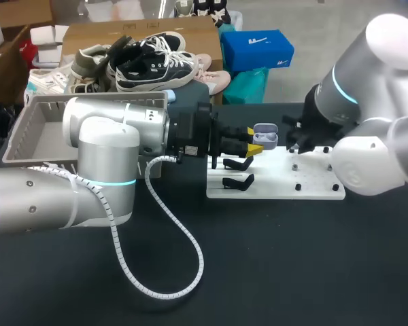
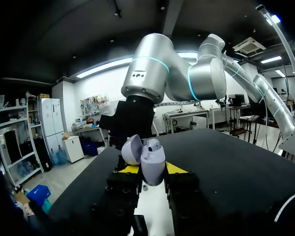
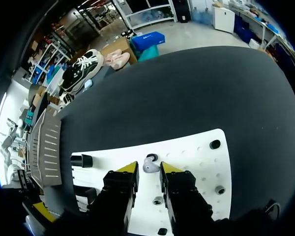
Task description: Pick up each earbud case from the left stands, insert the matching earbuds, close the lid, and place the case in the box.
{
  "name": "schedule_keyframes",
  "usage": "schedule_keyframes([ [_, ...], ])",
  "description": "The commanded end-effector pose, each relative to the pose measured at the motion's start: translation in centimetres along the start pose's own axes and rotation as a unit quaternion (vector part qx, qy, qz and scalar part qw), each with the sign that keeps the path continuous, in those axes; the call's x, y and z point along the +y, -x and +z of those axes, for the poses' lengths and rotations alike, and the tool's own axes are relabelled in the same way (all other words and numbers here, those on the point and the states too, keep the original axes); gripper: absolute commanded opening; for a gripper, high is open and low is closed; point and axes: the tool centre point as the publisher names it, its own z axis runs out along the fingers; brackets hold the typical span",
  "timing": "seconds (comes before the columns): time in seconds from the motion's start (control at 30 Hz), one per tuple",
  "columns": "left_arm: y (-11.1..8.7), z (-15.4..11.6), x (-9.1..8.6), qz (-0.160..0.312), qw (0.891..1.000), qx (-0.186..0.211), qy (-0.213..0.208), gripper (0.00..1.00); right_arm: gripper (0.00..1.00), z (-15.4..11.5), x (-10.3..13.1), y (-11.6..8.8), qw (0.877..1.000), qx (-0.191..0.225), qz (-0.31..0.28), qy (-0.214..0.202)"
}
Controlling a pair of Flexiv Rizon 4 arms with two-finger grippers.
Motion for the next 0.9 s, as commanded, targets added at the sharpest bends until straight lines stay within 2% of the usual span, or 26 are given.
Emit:
schedule_keyframes([
  [0.03, -0.1, 0.0, 0.1, 0.000, 1.000, -0.001, -0.001, 0.00, 0.22, 0.0, 0.0, 0.1, 1.000, 0.001, 0.002, 0.000],
  [0.13, -0.1, 0.0, 0.1, 0.000, 1.000, -0.001, -0.001, 0.00, 0.15, 0.0, 0.0, 0.1, 1.000, 0.001, 0.003, 0.000],
  [0.37, -0.1, 0.0, 0.1, 0.000, 1.000, -0.001, -0.001, 0.00, 0.09, 0.1, -0.2, 0.1, 1.000, 0.004, 0.006, -0.004],
  [0.4, -0.1, 0.0, 0.1, 0.000, 1.000, -0.001, -0.001, 0.00, 0.01, 0.1, -0.2, 0.1, 1.000, 0.004, 0.006, -0.005],
  [0.63, -0.1, 0.0, 0.1, 0.000, 1.000, -0.001, -0.001, 0.00, 0.00, -1.3, -0.1, 0.1, 1.000, -0.005, 0.007, -0.001],
  [0.9, -0.1, 0.0, 0.1, 0.000, 1.000, -0.001, -0.001, 0.00, 0.00, -5.1, -0.1, -0.5, 0.999, -0.037, -0.003, 0.001],
])
